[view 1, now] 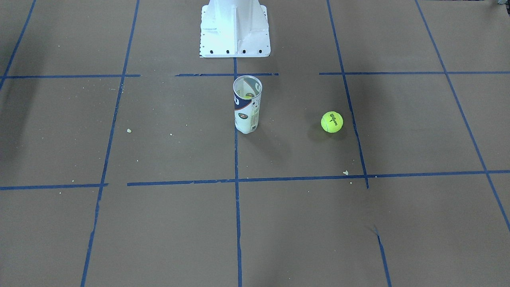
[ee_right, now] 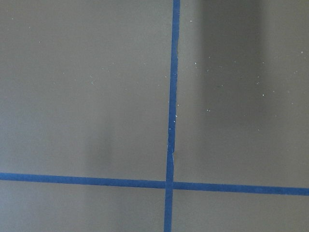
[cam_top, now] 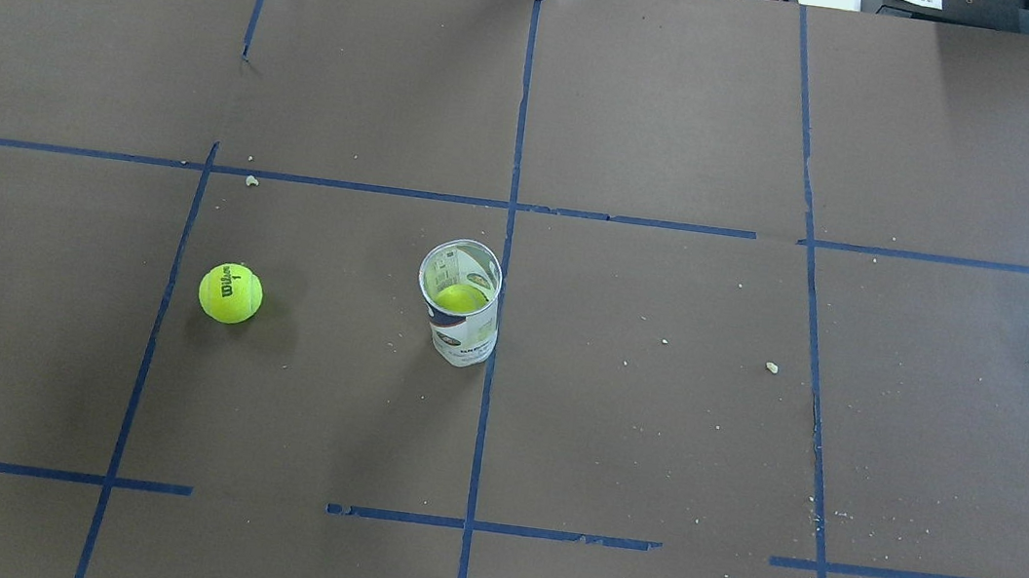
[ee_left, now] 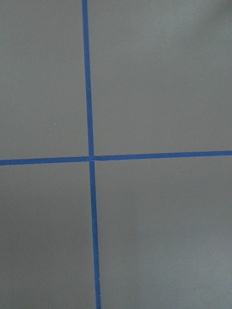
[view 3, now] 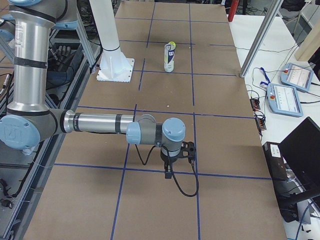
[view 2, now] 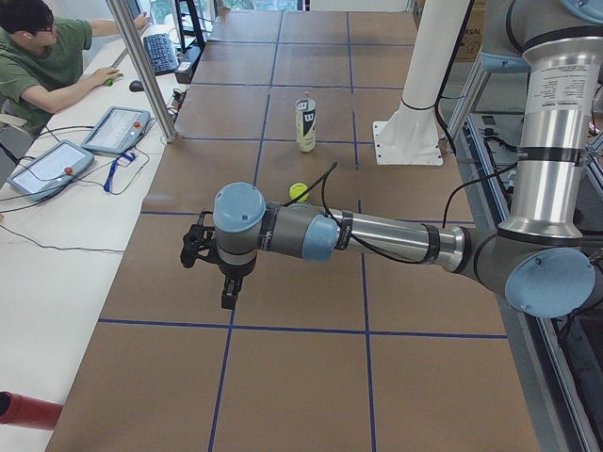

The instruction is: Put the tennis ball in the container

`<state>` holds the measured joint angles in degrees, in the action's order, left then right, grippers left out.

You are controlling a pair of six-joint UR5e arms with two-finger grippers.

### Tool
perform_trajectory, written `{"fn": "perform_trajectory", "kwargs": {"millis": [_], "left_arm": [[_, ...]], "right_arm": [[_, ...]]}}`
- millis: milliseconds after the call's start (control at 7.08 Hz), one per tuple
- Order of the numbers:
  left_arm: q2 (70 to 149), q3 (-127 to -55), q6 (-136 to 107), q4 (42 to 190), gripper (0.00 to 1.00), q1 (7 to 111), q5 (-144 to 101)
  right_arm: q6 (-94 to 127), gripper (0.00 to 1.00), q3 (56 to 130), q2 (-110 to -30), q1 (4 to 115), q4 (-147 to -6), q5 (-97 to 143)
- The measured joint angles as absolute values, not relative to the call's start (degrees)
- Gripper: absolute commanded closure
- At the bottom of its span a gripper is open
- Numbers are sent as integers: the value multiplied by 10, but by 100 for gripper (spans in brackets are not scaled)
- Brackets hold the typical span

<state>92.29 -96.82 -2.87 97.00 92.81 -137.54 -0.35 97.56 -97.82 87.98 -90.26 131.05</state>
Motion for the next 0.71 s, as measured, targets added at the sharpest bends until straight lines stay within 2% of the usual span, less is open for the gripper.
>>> {"fn": "perform_trajectory", "kwargs": {"millis": [707], "left_arm": [[929, -1023, -407, 1135, 0, 678, -1298]], "right_arm": [[-4, 0, 976, -978, 880, -903, 1310]]}}
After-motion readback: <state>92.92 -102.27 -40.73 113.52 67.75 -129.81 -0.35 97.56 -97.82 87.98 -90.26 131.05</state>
